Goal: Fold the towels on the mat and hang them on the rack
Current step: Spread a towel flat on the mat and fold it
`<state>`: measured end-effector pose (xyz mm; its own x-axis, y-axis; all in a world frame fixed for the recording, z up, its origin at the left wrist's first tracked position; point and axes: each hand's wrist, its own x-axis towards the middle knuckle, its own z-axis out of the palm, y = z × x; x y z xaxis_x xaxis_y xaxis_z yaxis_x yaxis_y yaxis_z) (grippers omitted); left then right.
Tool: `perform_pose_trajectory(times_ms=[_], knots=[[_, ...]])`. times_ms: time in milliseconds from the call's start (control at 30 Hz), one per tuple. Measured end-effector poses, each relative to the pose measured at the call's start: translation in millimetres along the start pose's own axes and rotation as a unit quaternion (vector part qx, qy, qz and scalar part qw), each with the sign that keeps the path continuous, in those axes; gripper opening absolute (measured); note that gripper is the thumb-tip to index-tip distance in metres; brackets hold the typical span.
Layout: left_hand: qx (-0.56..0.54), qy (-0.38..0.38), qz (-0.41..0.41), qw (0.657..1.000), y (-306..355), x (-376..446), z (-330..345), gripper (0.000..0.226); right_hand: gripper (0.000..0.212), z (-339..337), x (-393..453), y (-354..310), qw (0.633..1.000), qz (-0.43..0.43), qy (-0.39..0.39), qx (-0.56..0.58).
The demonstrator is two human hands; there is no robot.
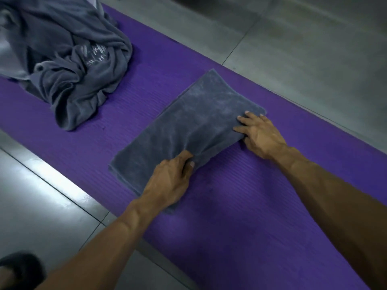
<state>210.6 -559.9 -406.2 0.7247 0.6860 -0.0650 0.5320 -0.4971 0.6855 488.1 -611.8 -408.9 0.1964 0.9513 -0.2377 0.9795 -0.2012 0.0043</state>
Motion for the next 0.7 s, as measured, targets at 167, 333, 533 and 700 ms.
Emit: perform_pose_trajectory(times_ms=[167,333,533,700], knots=[[-0.014,-0.136,0.021,0.990,2.9,3.0,-9.2,0.009,0.031,-13.8,-39.4,15.0,0.993,0.023,-0.112,-0.018],[0.018,-0.237,0.010,0.971,-11.3,12.7,-27.2,0.029,0.013,-32.9,-59.0,22.0,0.979,0.084,-0.165,0.084],[0.136,-0.199,-0.019,0.970,-29.8,27.5,-55.7,0.020,0.015,-50.7,-24.0,-0.2,0.995,0.097,-0.037,0.000],[0.245,-0.115,-0.060,0.961,-44.5,25.7,-59.1,0.027,0.022,-51.0,20.5,-15.1,0.995,0.089,0.007,-0.044]])
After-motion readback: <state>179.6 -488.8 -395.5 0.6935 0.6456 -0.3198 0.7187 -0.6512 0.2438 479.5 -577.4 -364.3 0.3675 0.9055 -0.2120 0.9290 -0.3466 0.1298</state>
